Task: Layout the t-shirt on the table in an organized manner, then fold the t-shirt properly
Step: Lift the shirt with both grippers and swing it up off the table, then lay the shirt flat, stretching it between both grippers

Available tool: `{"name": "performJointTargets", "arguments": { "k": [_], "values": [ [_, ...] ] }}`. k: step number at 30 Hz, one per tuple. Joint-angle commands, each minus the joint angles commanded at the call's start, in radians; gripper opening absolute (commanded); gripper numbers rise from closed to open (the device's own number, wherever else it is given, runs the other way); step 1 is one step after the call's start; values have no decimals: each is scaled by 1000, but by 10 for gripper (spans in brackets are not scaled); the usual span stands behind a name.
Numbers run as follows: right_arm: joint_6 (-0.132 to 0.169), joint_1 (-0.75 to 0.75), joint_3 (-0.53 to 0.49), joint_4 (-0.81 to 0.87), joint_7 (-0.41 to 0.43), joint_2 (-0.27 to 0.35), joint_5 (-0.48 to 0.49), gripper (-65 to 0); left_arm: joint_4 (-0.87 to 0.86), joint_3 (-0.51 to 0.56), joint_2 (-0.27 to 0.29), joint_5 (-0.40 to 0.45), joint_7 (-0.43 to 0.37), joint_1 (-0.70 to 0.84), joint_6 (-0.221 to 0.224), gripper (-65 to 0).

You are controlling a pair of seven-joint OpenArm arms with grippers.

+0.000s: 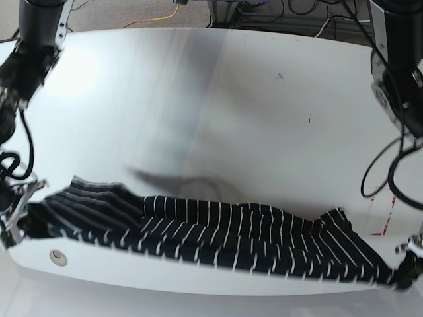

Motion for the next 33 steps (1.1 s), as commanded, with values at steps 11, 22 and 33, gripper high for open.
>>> {"name": "performJointTargets", "arguments": {
  "k": [11,22,33],
  "values": [
    [0,-255,94,38,0,-74,91,-637,91,-92,41,-8,0,331,0,-647],
    [0,-462,138,40,0,-87,166,-637,92,-183,43,-74,0,574,0,-650],
    [0,-647,233,54,0,-127,250,-637,92,-249,43,-146,0,767,0,-650]
  ]
}}
